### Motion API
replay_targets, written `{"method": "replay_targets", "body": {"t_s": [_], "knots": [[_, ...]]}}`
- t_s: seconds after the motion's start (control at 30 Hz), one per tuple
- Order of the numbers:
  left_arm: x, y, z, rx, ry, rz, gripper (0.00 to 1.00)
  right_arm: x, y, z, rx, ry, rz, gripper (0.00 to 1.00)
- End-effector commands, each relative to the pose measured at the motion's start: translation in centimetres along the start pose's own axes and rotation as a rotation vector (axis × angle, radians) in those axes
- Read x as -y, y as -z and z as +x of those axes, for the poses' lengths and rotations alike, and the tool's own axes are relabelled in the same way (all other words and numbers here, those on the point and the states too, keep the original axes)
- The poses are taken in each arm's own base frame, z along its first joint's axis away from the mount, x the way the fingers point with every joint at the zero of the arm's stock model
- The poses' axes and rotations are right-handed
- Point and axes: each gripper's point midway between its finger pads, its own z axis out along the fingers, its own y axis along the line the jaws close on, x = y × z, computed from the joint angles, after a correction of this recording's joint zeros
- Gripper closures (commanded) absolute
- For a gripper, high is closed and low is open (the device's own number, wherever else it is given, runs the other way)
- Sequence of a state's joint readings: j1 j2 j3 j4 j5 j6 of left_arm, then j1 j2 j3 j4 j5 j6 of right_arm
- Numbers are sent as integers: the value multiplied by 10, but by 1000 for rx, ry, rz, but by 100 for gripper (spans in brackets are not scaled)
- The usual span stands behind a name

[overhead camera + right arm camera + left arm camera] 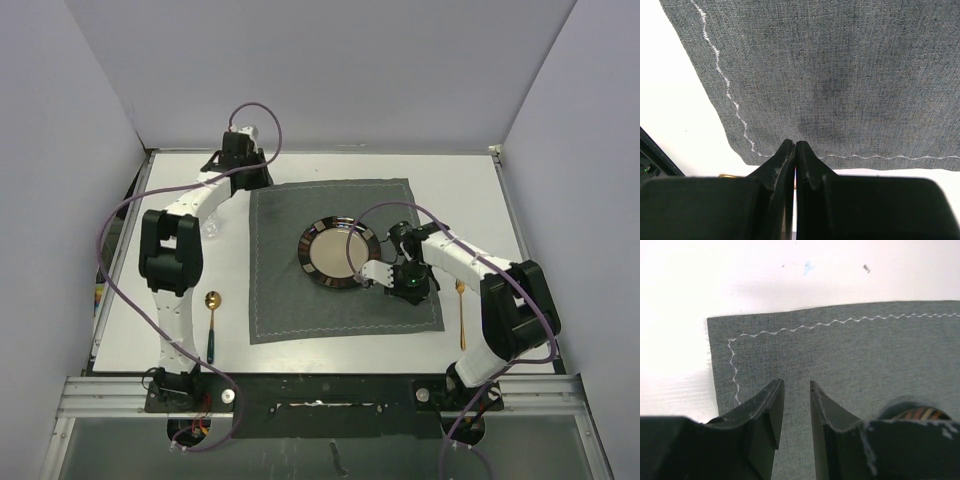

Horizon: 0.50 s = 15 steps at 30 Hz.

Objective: Set the dinner table for one person
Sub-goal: Adjust the napkin at the center of the board.

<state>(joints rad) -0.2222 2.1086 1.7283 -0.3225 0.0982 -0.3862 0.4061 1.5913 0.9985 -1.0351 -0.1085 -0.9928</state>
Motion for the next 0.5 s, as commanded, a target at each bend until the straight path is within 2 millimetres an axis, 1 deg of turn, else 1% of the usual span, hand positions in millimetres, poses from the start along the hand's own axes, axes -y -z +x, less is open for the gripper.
{"method": "replay_targets", "body": {"t_s": [0.0, 0.1, 0.2, 0.3, 0.47], "knots": [[-8, -38, 27, -65, 24, 6, 74, 5, -1, -3, 37, 6, 28, 100], [-17, -48, 40, -88, 50, -21, 74, 3, -3, -3, 45, -7, 19, 100], [-21, -53, 49, -98, 63, -31, 74, 5, -4, -4, 47, -15, 14, 100], [-25, -59, 54, -104, 62, -39, 74, 8, -2, -6, 52, -20, 17, 100], [-32, -67, 54, -111, 42, -57, 75, 12, -2, -8, 60, -33, 19, 100]]}}
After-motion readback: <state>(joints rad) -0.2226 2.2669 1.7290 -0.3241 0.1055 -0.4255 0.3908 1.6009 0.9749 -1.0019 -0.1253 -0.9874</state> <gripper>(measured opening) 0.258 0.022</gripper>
